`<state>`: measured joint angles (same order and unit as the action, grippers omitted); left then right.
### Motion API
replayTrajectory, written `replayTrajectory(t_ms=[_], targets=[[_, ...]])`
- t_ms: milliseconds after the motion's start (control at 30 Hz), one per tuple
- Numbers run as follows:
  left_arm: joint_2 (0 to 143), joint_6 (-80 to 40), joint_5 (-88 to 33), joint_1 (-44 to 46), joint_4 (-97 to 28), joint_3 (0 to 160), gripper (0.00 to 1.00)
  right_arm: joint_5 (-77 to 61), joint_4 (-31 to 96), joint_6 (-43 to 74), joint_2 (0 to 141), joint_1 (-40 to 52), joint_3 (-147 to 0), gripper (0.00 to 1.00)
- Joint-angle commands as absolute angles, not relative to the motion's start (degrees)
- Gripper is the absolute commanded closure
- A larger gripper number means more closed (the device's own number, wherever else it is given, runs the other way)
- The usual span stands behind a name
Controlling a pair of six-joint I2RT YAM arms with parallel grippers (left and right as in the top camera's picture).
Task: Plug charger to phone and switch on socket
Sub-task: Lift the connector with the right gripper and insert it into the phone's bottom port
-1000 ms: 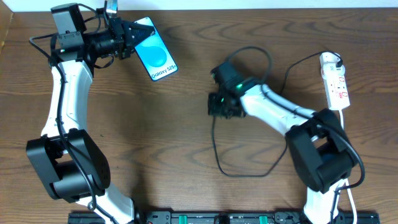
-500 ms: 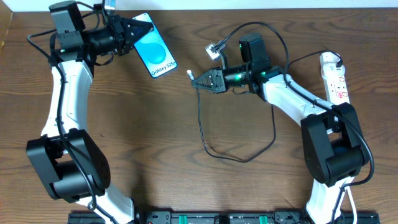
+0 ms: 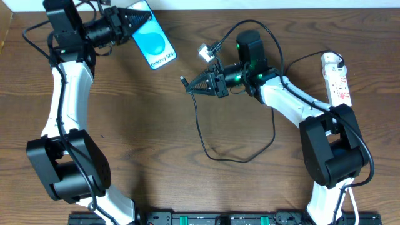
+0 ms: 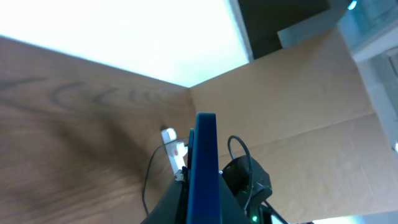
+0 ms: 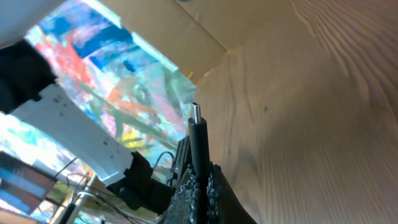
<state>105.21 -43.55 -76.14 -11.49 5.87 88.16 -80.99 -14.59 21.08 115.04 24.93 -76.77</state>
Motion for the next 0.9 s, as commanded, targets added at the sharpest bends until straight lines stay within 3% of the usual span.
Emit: replayTrajectory(t_ms=[0, 333, 567, 867], targets=[[104.2, -51.7, -79.4, -11.6, 11.6, 88.3, 0.92, -85.7, -20.6, 28.2, 115.4, 25.2, -77.2, 0.99], [104.2, -55.2, -79.6, -10.9, 14.7, 88.3, 0.93, -85.5, -41.1, 47.5, 115.4, 25.6, -77.2, 0.99], [104.2, -55.4, -80.2, -9.4, 17.5, 88.3, 0.93, -83.9, -45.7, 55.6, 115.4, 26.1, -77.2, 0.99], [104.2, -56.5, -80.2, -9.2, 18.6, 88.3, 0.93, -82.8, -46.1, 56.4, 115.4, 27.2, -77.2, 0.99]])
